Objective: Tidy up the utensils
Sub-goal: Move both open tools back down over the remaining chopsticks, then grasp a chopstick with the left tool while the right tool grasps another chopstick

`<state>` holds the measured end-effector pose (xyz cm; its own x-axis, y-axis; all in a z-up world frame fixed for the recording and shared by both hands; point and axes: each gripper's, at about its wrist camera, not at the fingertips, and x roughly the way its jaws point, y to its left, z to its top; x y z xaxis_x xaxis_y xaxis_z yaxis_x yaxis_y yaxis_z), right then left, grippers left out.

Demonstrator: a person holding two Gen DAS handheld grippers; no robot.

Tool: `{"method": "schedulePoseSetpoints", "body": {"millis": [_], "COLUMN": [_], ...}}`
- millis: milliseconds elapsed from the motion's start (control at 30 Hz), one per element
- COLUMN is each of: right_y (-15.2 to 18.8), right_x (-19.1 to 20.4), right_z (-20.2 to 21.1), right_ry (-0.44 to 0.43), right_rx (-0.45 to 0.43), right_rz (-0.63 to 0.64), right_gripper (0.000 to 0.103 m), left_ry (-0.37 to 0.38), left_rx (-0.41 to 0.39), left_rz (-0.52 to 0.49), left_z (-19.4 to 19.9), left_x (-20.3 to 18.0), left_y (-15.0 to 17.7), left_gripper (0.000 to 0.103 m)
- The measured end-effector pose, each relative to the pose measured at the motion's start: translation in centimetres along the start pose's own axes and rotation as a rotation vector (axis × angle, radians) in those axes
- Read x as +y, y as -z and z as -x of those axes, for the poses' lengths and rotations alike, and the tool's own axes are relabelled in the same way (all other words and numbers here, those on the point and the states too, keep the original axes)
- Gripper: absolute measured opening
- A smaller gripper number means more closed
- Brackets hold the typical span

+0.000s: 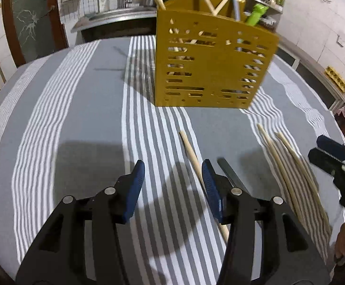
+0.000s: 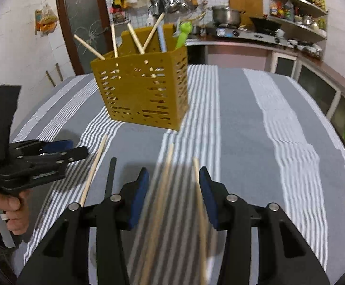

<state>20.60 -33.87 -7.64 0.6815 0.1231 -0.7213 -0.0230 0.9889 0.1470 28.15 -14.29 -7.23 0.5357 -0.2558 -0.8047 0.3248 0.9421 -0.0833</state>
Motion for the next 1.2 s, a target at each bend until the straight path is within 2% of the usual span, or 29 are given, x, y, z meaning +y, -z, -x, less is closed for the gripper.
{"method": "schedulePoseSetpoints", "body": {"millis": [133, 333, 433, 533, 633, 733, 767, 933, 1200], "right_y": [-0.9, -1.7, -1.7, -1.4, -1.5, -1.8, -1.9, -2.4, -3.2], "right_x": [0.3, 0.6, 0.9, 1.1, 1.2, 1.3, 1.4, 1.3, 1.0], "right_z": [-3.2, -5.4, -6.0, -6.8, -7.5, -7.4, -7.5, -7.1, -4.9], "right_ry": [0.008, -0.001, 0.003, 0.02, 0.032, 0.047, 0.049, 0.034, -0.008], "right_rx": [0.064, 0.117, 0.14, 0.173, 0.189, 0.209, 0.214, 0.22, 0.149], "right_rz": [0.015, 0.017, 0.024, 0.04, 0.059, 0.064, 0.066, 0.054, 0.021], "right_gripper": [0.044, 0.043, 0.043, 0.038, 0.033, 0.012, 0.009, 0.006, 0.006], "left_ry": [0.015, 0.004, -0.018, -0.038, -0.055, -0.056, -0.054, -0.029, -0.006], "left_rx": [0.04, 0.076, 0.087, 0.095, 0.096, 0.093, 0.093, 0.09, 0.039], "left_rz": [0.034, -0.013, -0.027, -0.059, -0.08, -0.079, -0.075, -0.061, -0.053], "left_z": [-1.8, -3.1, -3.4, -3.7, -4.2, -4.3, -4.3, -3.9, -1.6], "left_x": [0.3, -0.9, -1.4, -2.4, -3.0, -3.5, -3.4, -2.9, -2.2], "left_y": [-1.2, -1.7, -1.7, -1.9, -2.0, -1.9, -1.9, -2.1, -2.6], "left_gripper": [0.049, 0.049, 0.045, 0.033, 0.012, 0.005, 0.004, 0.004, 0.004]}}
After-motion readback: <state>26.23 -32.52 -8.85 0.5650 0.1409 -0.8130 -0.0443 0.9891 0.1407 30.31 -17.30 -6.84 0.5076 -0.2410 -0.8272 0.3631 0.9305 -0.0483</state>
